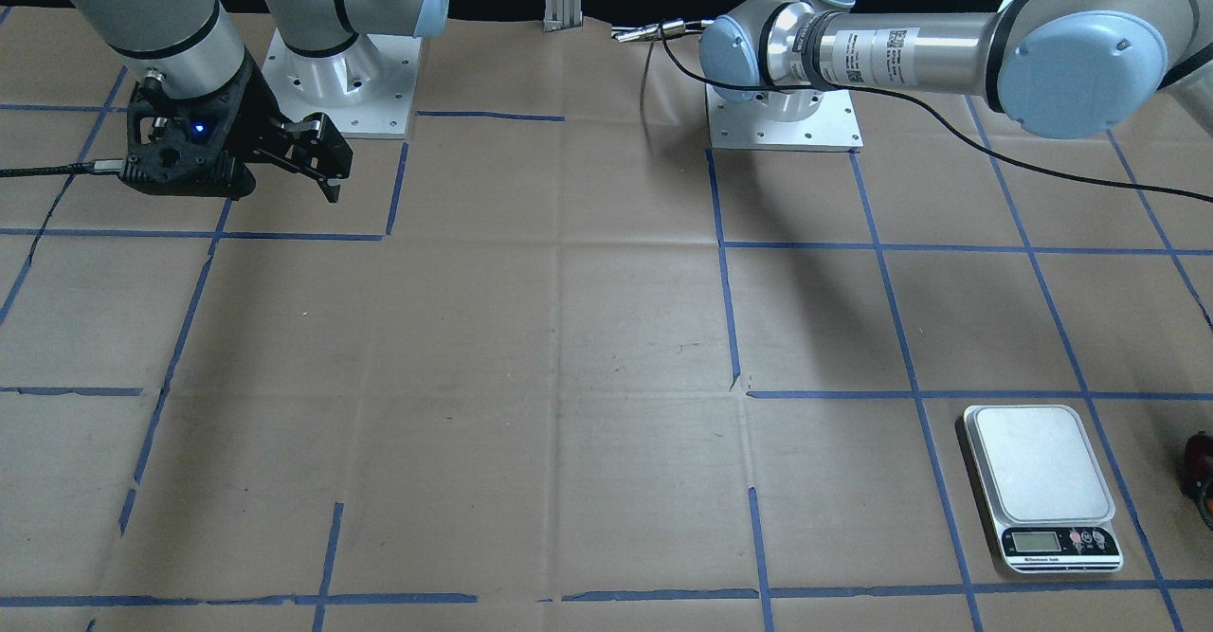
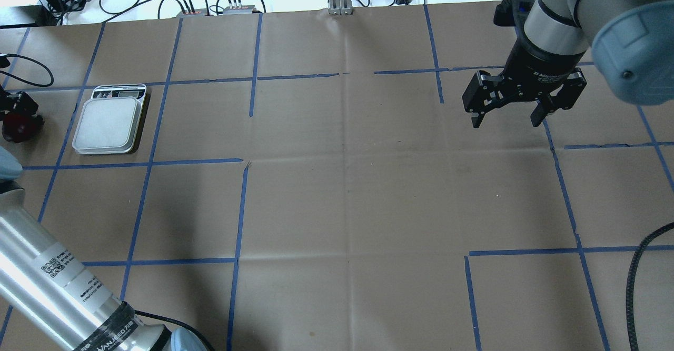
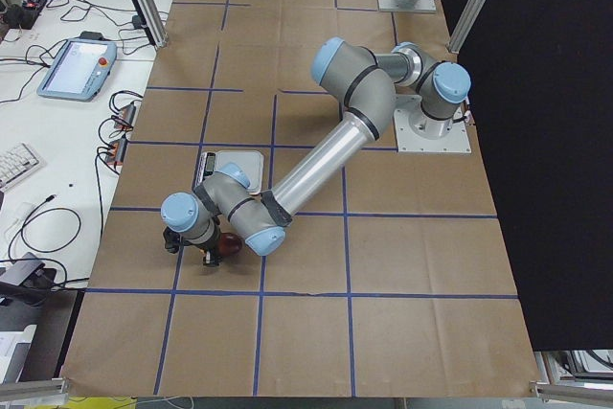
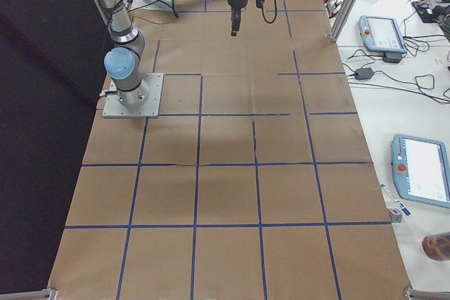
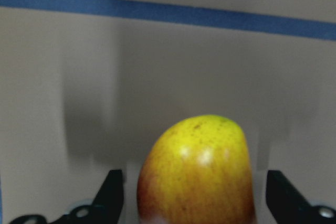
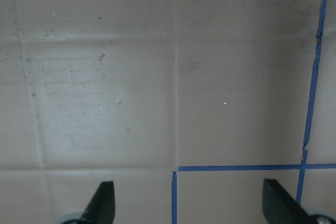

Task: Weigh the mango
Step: 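Carry the mango with the left gripper over the white scale and lower it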

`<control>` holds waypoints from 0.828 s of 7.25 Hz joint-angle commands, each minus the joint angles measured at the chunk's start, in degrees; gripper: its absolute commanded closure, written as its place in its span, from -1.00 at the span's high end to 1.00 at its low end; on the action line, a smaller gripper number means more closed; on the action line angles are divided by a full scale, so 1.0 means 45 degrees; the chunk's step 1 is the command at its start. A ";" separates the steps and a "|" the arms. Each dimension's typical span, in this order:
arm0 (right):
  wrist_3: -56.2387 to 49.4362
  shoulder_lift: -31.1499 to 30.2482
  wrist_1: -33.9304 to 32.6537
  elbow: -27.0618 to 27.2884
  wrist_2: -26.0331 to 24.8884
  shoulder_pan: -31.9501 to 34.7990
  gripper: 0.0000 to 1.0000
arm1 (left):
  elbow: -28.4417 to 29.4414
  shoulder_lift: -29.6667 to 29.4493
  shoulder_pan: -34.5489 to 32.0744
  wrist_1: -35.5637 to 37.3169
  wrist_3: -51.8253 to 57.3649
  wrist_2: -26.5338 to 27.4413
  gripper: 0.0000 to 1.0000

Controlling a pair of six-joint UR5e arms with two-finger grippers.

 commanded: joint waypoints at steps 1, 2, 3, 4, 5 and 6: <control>0.0000 0.0000 0.0000 0.0000 0.0000 0.0000 1.00 | -0.0135 0.0903 -0.0185 -0.0979 -0.0143 0.0538 -1.00; 0.0000 0.0000 0.0000 0.0000 0.0000 0.0000 1.00 | -0.0639 0.1585 -0.0670 -0.0941 -0.0376 0.0499 -1.00; 0.0000 0.0000 0.0000 0.0000 0.0000 0.0000 1.00 | -0.1514 0.2172 -0.1332 -0.0748 -0.0630 0.0480 -1.00; 0.0000 0.0000 0.0000 0.0000 0.0000 0.0000 1.00 | -0.2567 0.2661 -0.1861 -0.0707 -0.0864 0.0460 -0.99; 0.0000 0.0000 0.0000 0.0000 0.0000 0.0000 1.00 | -0.3545 0.3072 -0.2407 -0.0629 -0.1524 0.0441 -0.99; 0.0000 0.0000 0.0000 0.0000 0.0000 0.0000 1.00 | -0.4077 0.3212 -0.2858 0.0145 -0.1627 0.0440 -0.98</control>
